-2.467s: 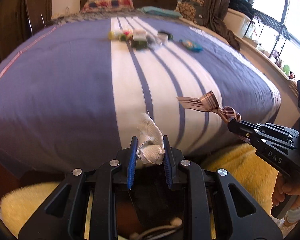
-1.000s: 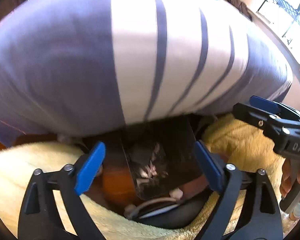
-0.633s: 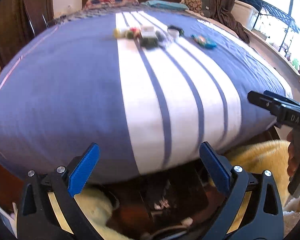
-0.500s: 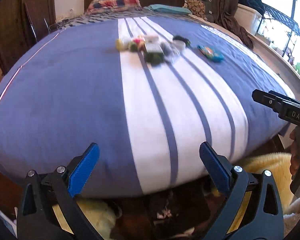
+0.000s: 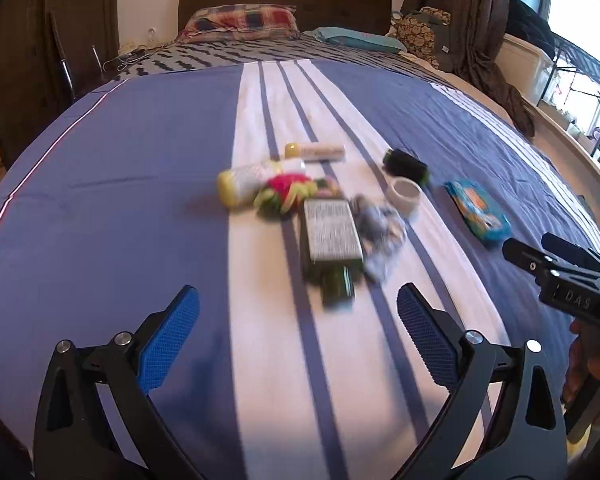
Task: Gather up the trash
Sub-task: 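Move both open tools back over the items on the bed, then grasp the dark green bottle with the left tool while the right tool grasps the blue wipes packet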
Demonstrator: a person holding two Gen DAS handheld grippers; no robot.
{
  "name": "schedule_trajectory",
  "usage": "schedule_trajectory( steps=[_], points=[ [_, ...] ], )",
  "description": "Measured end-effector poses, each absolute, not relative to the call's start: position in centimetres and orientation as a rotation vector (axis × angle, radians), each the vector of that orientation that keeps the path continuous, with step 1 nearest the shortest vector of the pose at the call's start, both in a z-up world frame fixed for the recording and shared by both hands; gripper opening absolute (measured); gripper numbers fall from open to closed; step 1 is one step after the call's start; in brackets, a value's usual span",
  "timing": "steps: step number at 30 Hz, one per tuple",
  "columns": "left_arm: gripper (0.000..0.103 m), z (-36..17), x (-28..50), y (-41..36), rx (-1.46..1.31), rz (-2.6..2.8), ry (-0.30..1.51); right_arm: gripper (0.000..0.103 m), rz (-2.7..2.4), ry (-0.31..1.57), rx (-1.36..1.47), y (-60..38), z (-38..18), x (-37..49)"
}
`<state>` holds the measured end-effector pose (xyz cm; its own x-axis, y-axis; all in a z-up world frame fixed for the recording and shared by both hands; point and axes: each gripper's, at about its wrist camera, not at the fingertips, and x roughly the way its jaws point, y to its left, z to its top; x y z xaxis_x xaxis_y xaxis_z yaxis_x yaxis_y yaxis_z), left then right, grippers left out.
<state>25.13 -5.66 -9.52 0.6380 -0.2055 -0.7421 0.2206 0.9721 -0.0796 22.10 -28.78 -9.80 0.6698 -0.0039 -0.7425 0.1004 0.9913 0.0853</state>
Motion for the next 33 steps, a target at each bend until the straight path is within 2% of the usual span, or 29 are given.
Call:
schedule_trajectory(
  steps=[9,12,15,17,19,21,33],
  points=[
    [0.074,-11.2,30.4,-7.5,0.030,-0.250,0.896,0.092,-0.070,0.847,0.100,-28.4,-10.6,26.1],
    [0.068,-12.1,31.3,-8.0,0.050,-0.252,0.928,0.084,-0.072,0.880,0.096,-28.4,-11.2,27.4],
    [0.067,-12.9,31.6,-8.3,0.073,-0.255,0.942,0.071,-0.082,0.902,0.086,-28.3,-11.8,27.9],
    [0.065,-12.9,31.6,-8.3,0.076,-0.259,0.939,0.051,-0.083,0.898,0.080,-28.2,-11.9,28.0],
    [0.047,-12.7,31.4,-8.2,0.083,-0.257,0.937,0.047,-0.080,0.892,0.072,-28.0,-11.8,27.7],
    [0.040,-12.5,31.1,-8.1,0.086,-0.259,0.939,0.043,-0.076,0.888,0.069,-27.9,-11.6,27.4],
    [0.040,-10.9,23.9,-5.5,0.092,-0.262,0.916,0.039,0.024,0.838,0.063,-24.9,-9.2,19.9]
  ],
)
